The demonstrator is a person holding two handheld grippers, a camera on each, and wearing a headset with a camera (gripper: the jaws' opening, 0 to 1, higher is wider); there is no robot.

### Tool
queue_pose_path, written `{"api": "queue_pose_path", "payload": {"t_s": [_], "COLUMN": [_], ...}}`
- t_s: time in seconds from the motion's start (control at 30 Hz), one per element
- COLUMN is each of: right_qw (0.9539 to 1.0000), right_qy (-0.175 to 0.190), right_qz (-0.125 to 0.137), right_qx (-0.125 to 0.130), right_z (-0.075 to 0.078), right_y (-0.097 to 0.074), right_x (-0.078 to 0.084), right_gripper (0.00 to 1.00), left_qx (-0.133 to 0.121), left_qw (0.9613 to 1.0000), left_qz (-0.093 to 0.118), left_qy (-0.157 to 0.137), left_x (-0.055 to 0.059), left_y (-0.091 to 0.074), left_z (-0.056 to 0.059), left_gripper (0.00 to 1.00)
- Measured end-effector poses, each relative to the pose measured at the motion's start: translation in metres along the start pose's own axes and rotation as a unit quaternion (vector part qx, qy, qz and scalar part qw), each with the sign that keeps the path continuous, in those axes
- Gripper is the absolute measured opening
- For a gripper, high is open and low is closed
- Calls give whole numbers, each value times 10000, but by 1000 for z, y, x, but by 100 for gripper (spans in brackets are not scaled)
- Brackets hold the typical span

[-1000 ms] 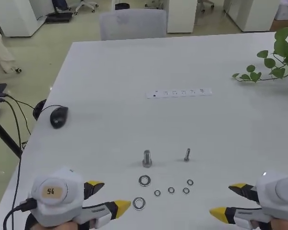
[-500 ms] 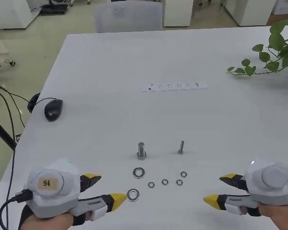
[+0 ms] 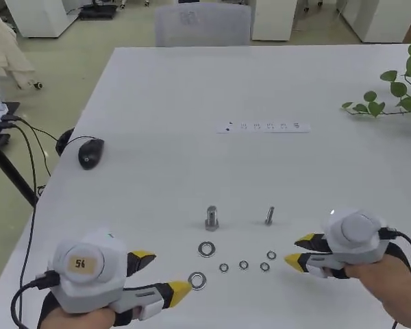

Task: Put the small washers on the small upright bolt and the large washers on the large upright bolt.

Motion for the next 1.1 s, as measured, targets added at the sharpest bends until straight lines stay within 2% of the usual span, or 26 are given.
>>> {"api": "queue_pose_path", "payload": {"t_s": [0.2,0.33,0.53,0.63,0.67,0.9,1.0,1.1], "right_qw": [9980,9954,9923,9863,9879,9859,9841,9802], "right_qy": [-387,-645,-847,-1149,-1116,-1110,-1161,-1348], "right_qz": [-457,-621,-799,-1083,-963,-1086,-1163,-1246], "right_qx": [-222,-336,-414,-481,-482,-622,-677,-737], "right_z": [1,-1,-1,-2,-3,2,3,2], "right_y": [23,32,41,45,44,46,47,47], "right_x": [-4,-5,-9,-6,-8,-12,-13,-15], "right_gripper": [20,18,17,17,17,18,18,18], "left_qx": [19,28,41,52,51,42,53,60], "left_qw": [10000,10000,10000,10000,10000,10000,10000,10000], "left_qz": [-22,-35,-51,-51,-48,-52,-59,-36], "left_qy": [-8,-10,-21,-15,-20,-50,-36,-33], "left_x": [3,4,6,6,6,8,8,6], "left_y": [-1,-1,-1,-2,-2,-3,-2,-1], "left_z": [0,0,0,1,1,-1,0,0], "left_gripper": [52,52,52,52,52,52,52,52]}}
Point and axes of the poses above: the centre of the closed fingertips' face, and the gripper's own axes: y roughly forward along the fingers, z roughly to its right, x roughly out of its underside, the point moved 10 cm from there along -y, roughly backward along the fingers, and after that the axes turned 5 degrees about -y, right-handed, at the moved point
